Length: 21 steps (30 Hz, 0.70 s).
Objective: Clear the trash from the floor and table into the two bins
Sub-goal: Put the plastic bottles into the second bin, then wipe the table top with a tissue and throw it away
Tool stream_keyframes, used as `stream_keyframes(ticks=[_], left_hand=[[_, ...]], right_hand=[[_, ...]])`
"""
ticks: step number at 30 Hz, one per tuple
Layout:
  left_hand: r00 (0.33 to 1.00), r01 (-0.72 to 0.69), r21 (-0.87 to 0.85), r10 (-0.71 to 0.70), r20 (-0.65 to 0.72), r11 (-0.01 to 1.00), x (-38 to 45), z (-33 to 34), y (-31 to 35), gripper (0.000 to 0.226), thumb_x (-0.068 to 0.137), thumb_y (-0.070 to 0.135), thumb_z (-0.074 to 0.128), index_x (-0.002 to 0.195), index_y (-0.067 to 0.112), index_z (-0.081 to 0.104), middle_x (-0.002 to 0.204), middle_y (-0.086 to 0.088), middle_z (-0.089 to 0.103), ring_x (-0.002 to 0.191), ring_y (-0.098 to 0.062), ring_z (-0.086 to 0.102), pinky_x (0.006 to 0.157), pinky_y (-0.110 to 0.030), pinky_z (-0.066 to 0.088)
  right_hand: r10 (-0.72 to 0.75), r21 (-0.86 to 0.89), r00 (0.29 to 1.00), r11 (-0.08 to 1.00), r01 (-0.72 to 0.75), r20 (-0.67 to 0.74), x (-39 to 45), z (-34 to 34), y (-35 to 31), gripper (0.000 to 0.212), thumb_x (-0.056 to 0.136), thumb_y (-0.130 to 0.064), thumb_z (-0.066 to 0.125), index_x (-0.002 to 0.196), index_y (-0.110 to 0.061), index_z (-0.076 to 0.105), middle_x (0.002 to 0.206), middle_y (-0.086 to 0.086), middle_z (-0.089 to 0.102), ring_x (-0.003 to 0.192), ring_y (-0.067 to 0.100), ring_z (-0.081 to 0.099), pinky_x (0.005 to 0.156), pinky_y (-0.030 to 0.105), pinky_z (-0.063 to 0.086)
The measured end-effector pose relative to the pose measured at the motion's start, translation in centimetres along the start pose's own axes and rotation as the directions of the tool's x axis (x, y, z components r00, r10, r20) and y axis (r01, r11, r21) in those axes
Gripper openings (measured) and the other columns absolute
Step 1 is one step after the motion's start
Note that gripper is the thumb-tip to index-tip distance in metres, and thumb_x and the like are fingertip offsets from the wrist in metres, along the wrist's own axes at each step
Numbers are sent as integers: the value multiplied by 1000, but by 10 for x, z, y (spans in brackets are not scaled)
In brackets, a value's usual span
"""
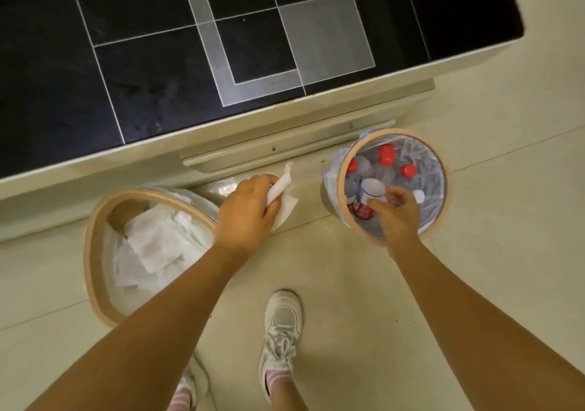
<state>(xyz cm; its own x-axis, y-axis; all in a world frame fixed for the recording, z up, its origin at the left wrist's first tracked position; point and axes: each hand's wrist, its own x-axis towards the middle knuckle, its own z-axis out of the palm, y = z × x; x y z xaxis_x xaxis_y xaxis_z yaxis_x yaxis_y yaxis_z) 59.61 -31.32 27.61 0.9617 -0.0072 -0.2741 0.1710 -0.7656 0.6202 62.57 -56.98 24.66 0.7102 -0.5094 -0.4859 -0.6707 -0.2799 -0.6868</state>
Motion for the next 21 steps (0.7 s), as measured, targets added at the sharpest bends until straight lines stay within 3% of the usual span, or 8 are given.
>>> stream_keyframes(ticks=[4, 6, 11, 14, 17, 19, 21], left_hand=[[999, 20, -44, -21, -26, 999, -9, -19, -7, 23, 95, 24, 52, 116, 16, 57, 104, -6, 62, 91, -26, 56, 71, -34, 40], [998, 51, -78, -55, -43, 996, -17, -30, -13, 20, 96, 25, 51, 114, 18, 57, 101, -3, 61, 88, -24, 55, 71, -36, 44], [992, 104, -78, -109, -56, 991, -50, -56, -56, 13, 97, 29, 47, 106, 23, 55, 92, 5, 59, 80, -20, 56, 67, -39, 49], [972, 231, -19, -230, 49, 973, -72, -68, -91, 21, 98, 32, 44, 114, 23, 54, 100, 0, 64, 88, -23, 60, 73, -41, 51], [881, 424, -15, -409, 237, 905, -90, -76, -124, 40, 99, 38, 41, 137, 25, 40, 124, -7, 60, 106, -27, 59, 88, -40, 48], [841, 465, -26, -432, 326, 885, -101, -83, -140, 55, 98, 42, 42, 148, 25, 25, 141, -9, 48, 120, -30, 52, 98, -40, 43], [842, 447, -51, -400, 363, 893, -110, -93, -151, 61, 98, 44, 41, 151, 27, 16, 149, -8, 39, 128, -29, 45, 104, -42, 40]], right_hand=[[-61, 0, 988, 998, 62, 144, -22, 35, -24, 22, 77, 13, 62, 96, 2, 62, 80, 5, 59, 74, 10, 57, 70, 22, 47], [-155, -48, 967, 985, 168, 202, -37, 55, -34, 18, 77, 13, 60, 91, 3, 65, 72, -3, 58, 64, -3, 56, 68, 13, 44], [-316, -127, 811, 896, 426, 492, -99, 103, -48, 13, 77, -5, 68, 83, -16, 66, 80, -4, 64, 73, 6, 56, 68, 10, 41], [-356, -127, 733, 849, 513, 580, -141, 132, -55, 6, 79, -12, 68, 84, -14, 68, 80, -8, 65, 73, 4, 56, 63, 8, 38], [-354, -123, 700, 838, 532, 620, -178, 155, -58, 5, 80, -14, 68, 84, -15, 68, 82, -7, 66, 76, 6, 58, 69, 18, 48], [-329, -147, 691, 833, 534, 644, -198, 167, -55, 11, 80, -11, 67, 89, -16, 69, 87, -5, 67, 81, 9, 60, 75, 29, 53], [-310, -183, 681, 816, 549, 663, -215, 175, -54, 18, 81, -12, 66, 97, -19, 69, 98, -5, 68, 91, 12, 62, 81, 32, 53]])
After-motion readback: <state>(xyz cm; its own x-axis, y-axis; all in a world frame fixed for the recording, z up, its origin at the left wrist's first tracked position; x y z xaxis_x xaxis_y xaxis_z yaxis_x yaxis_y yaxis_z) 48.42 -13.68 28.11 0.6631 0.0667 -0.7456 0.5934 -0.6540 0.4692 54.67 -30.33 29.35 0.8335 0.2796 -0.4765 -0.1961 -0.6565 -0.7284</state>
